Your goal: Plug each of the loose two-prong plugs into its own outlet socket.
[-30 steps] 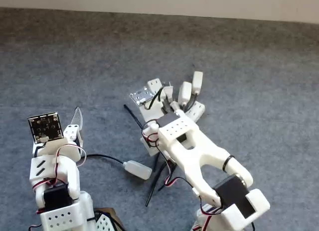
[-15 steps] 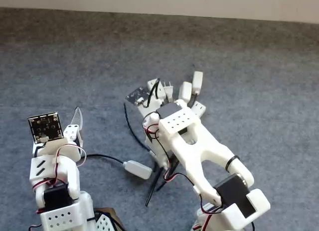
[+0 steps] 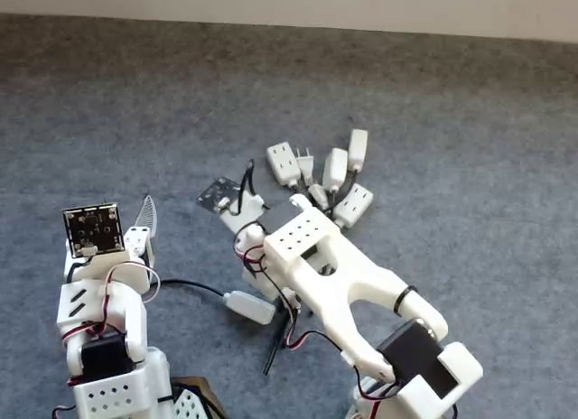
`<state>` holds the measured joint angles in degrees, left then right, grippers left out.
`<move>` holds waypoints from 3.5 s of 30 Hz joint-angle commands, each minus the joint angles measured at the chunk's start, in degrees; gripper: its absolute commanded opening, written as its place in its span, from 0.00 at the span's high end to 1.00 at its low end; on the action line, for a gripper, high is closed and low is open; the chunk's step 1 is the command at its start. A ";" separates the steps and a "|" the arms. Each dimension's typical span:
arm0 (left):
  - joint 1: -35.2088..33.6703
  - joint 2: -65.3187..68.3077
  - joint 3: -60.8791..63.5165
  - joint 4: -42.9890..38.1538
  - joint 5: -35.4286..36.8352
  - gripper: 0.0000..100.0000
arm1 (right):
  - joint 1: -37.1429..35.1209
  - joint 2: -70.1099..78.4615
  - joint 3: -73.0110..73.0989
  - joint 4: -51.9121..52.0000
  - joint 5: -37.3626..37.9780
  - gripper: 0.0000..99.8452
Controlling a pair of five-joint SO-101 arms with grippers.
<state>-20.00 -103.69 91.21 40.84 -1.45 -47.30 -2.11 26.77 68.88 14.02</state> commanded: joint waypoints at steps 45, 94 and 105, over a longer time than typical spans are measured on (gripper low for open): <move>8.22 -0.22 -6.46 12.40 -6.68 0.78 | 9.45 -11.74 -14.37 -1.27 -8.88 0.99; 32.57 66.15 -34.24 21.01 -35.60 0.78 | 9.10 -50.33 39.34 -20.44 -9.23 0.99; 32.84 66.15 -31.60 32.79 -49.85 0.78 | 9.10 -50.33 39.25 -20.44 -9.23 0.99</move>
<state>11.56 -38.46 59.12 64.04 -44.35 -38.51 -50.64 68.00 49.63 5.41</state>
